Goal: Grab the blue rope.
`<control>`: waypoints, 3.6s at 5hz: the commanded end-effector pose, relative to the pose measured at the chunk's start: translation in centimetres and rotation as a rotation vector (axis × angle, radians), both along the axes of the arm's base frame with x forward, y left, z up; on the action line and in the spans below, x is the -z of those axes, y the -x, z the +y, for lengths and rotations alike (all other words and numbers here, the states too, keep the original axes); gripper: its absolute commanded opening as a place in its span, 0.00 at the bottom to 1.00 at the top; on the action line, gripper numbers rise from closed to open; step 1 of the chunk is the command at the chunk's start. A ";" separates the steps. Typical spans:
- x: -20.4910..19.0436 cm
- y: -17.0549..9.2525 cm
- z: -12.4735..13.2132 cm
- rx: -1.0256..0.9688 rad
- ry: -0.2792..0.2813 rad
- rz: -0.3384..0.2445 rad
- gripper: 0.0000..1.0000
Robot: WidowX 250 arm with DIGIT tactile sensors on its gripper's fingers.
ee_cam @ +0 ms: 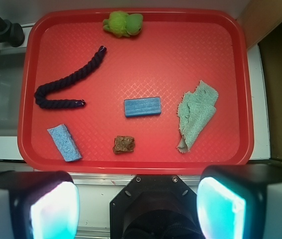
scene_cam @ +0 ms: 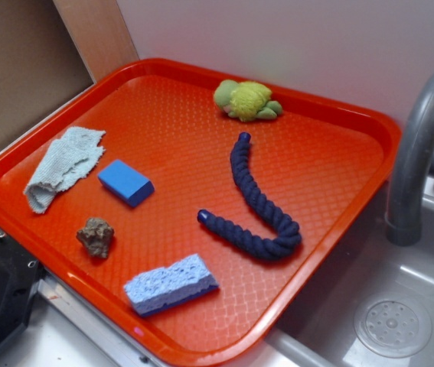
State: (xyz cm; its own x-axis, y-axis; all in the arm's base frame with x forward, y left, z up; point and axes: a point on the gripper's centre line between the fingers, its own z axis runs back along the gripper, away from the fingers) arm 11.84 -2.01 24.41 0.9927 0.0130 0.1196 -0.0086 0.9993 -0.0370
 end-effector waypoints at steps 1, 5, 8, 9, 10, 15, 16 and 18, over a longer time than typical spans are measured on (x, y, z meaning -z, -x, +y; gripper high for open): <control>0.0 0.0 0.0 0.000 0.000 0.000 1.00; 5.7 -9.4 -13.4 -0.407 0.124 -0.045 1.00; 11.6 -11.9 -12.6 -0.775 0.009 -0.125 1.00; 12.8 -12.5 -12.1 -0.774 -0.018 -0.124 1.00; 13.6 -12.8 -11.9 -0.765 -0.030 -0.116 1.00; 19.9 -14.7 -10.6 -0.698 -0.095 -0.084 1.00; 21.2 -13.9 -10.1 -0.652 -0.105 -0.061 1.00; 23.7 -14.6 -10.8 -0.608 -0.038 0.013 0.00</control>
State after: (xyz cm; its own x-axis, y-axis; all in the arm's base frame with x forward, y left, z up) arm 25.85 -14.30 1.64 0.8112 0.5697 0.1318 -0.5729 0.8194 -0.0158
